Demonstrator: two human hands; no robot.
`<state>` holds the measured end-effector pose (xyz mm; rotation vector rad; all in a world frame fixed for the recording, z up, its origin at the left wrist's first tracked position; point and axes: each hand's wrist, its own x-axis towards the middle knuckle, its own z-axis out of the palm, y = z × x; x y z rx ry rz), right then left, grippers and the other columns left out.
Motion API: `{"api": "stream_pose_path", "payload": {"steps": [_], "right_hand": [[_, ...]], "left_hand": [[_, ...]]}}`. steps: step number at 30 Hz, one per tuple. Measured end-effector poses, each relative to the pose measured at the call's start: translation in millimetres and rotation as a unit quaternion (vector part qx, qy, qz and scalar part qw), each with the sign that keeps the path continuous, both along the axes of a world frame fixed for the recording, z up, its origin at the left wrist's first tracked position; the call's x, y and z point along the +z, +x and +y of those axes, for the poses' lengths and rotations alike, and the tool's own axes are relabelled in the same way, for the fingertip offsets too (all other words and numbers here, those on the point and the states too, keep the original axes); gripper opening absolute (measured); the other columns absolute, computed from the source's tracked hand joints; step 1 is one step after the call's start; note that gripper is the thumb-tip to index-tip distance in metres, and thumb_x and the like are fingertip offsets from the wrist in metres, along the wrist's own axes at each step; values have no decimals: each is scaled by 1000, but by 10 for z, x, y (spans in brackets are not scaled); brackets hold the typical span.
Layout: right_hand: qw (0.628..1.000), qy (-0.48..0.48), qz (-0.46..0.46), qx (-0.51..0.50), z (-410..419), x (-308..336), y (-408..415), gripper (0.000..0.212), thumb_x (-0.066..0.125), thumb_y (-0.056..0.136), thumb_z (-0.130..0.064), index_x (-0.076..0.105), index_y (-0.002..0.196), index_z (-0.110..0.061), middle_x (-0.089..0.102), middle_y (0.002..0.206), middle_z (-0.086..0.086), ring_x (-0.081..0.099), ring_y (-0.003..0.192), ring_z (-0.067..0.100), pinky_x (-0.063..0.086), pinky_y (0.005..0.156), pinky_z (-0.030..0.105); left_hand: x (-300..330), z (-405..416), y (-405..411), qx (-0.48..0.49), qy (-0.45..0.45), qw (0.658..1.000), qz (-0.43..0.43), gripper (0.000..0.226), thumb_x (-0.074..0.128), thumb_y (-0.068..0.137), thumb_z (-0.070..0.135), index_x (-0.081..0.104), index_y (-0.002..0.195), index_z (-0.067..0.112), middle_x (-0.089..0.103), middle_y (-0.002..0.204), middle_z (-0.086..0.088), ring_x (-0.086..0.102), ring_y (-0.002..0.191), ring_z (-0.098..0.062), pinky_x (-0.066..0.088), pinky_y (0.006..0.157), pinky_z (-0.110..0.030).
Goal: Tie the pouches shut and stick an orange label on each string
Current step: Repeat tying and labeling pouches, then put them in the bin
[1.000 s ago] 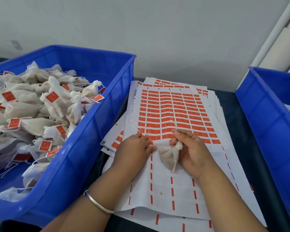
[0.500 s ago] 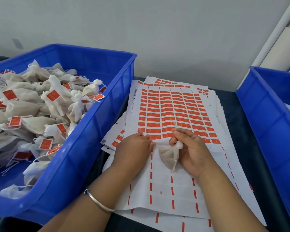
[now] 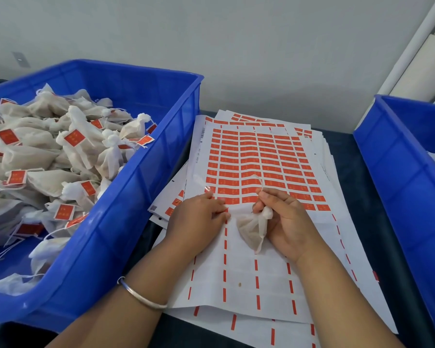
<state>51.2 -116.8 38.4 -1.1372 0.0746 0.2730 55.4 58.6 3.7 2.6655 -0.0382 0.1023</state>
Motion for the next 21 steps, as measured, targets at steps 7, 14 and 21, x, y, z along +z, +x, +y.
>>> {"api": "stream_pose_path", "payload": {"steps": [7, 14, 21], "right_hand": [[1000, -4, 5, -1, 6, -3, 1, 17, 63, 80, -17, 78, 74, -20, 66, 63, 3, 64, 57, 11, 55, 59, 24], [1000, -9, 7, 0, 7, -7, -2, 13, 66, 71, -22, 78, 74, -19, 66, 64, 3, 63, 57, 11, 55, 60, 25], [1000, -3, 8, -3, 7, 16, -12, 12, 67, 70, -21, 78, 74, -19, 69, 69, 3, 66, 61, 12, 55, 60, 26]], "left_hand": [[-9, 2, 12, -15, 26, 999, -12, 38, 50, 89, 51, 58, 124, 37, 50, 136, 16, 47, 124, -5, 45, 92, -28], [-2, -10, -25, -4, 16, 998, -55, 35, 51, 89, 50, 64, 117, 33, 59, 127, 15, 58, 111, -7, 42, 81, -21], [18, -25, -28, 42, -46, 996, -58, 21, 51, 91, 42, 66, 99, 31, 66, 98, 15, 55, 71, -2, 31, 59, -8]]}}
